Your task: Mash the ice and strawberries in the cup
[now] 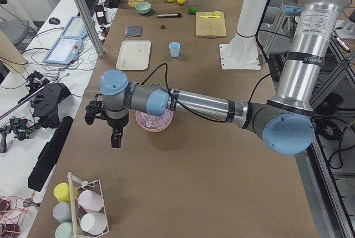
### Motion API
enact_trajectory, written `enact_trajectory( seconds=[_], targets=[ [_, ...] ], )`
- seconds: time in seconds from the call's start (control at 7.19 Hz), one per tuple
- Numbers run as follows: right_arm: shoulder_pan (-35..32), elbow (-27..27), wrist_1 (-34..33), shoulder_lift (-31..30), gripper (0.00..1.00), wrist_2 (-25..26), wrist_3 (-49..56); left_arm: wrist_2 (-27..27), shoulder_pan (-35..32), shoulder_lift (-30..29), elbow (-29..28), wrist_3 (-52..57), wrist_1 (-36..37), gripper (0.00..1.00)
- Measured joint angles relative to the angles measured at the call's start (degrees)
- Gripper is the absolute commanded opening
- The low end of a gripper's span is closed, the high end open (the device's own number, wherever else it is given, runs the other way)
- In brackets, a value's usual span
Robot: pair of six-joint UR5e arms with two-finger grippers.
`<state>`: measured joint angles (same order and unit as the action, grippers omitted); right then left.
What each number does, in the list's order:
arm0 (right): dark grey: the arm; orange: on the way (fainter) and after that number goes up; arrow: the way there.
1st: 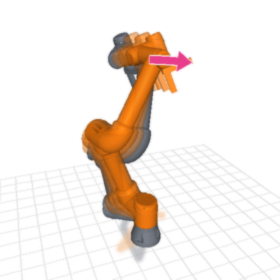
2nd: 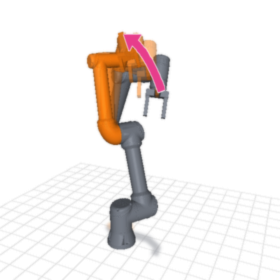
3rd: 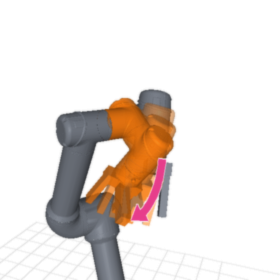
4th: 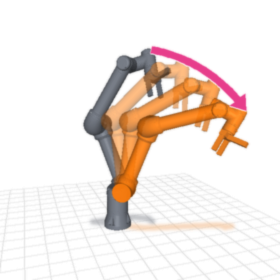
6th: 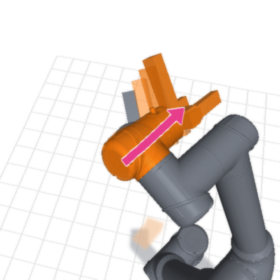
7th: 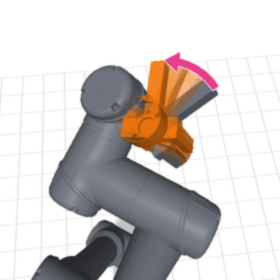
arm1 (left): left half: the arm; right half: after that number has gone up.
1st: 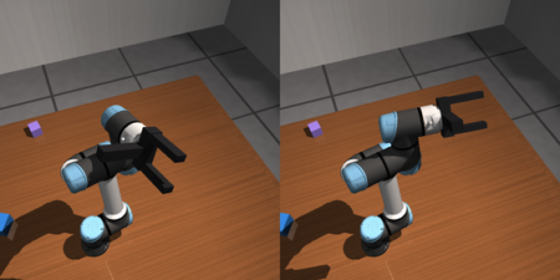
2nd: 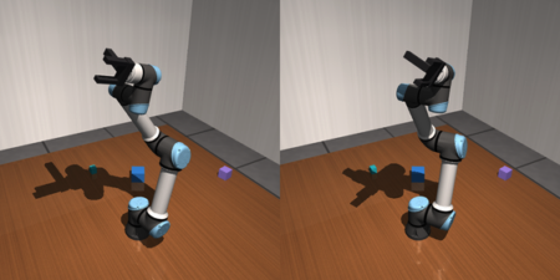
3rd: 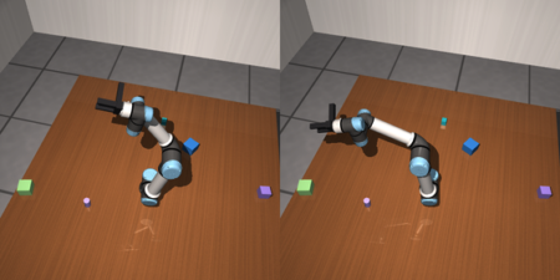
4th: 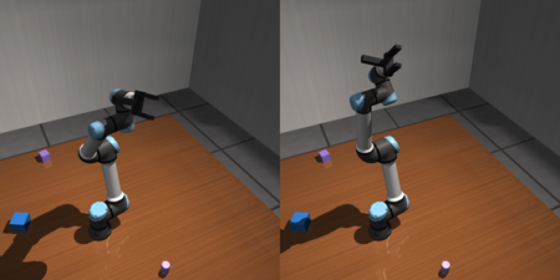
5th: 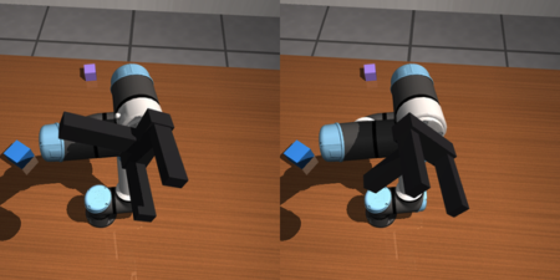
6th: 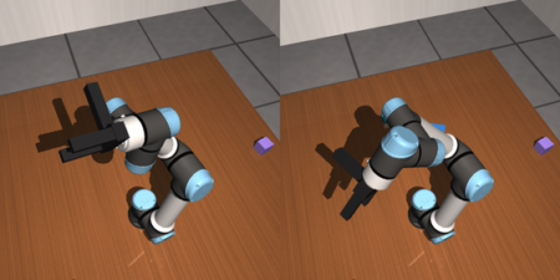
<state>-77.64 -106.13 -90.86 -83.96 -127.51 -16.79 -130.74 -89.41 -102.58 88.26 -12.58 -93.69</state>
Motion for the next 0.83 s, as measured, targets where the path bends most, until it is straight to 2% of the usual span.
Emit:
enact_trajectory(
  seconds=[0.83],
  targets=[
    [-0.27, -0.01, 0.07, -0.25, 1.00, 0.56, 0.00, 0.43, 0.02, -0.56, 0.70, 0.00, -0.27, 0.97]
  ],
)
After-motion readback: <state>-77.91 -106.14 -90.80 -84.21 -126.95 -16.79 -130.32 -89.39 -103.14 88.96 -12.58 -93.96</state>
